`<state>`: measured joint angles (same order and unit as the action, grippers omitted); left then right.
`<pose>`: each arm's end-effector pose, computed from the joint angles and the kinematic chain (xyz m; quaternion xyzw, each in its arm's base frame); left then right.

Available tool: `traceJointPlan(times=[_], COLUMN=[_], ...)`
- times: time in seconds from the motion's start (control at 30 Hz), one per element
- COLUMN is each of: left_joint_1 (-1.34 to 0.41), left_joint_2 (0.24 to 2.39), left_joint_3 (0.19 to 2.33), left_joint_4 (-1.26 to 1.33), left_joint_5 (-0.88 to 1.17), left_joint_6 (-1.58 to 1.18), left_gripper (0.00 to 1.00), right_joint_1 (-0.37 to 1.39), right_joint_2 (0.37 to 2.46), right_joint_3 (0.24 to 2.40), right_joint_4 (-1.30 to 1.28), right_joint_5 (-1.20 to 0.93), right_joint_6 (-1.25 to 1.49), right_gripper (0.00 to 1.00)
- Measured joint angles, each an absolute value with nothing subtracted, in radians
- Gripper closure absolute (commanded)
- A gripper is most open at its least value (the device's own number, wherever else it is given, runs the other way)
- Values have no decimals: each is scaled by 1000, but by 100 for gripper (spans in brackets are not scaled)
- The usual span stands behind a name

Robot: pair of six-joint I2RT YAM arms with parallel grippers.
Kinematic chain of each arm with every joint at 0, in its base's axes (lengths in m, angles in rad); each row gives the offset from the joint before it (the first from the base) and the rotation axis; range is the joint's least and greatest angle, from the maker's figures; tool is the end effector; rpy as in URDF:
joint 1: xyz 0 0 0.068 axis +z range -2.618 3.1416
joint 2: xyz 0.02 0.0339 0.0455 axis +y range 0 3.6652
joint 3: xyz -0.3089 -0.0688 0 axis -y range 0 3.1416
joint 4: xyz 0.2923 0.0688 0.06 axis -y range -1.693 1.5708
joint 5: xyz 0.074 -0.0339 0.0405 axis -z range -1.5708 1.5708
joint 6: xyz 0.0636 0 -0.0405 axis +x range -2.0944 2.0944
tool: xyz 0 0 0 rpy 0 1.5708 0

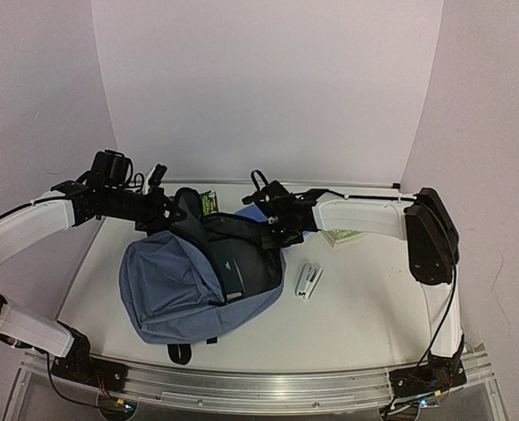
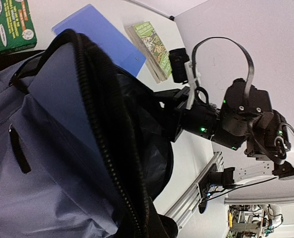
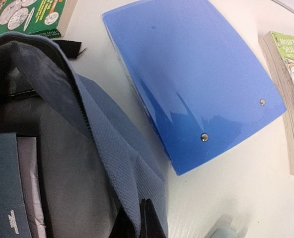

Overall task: Pack the student bag
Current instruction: Place the book in the student bag.

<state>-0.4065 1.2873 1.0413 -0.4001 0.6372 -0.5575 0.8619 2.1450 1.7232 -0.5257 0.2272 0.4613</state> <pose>0.2896 -0.1659 0.3217 0.0752 0.8581 -0.4448 0.2454 0.3744 0.4145 0.1975 -0.1541 0.9337 0.1020 0.3067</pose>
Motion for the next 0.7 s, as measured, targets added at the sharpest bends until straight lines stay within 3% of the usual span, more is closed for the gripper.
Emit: traceJointPlan(times=[0.43, 0.7], left_joint_1=[-404, -404], left_joint_2=[1271, 1316], left_joint_3=[839, 759], left_joint_4=[-391, -372], left_joint_5=[546, 538], left_joint_6=[-622, -663], left_gripper=[100, 100], right_joint_1=[865, 865], right_joint_2=[1808, 1727], right_joint_3=[1287, 1209], right_joint_4=[-568, -581], right_joint_5=[253, 230], right_joint_6=[662, 730], right_gripper=[100, 42])
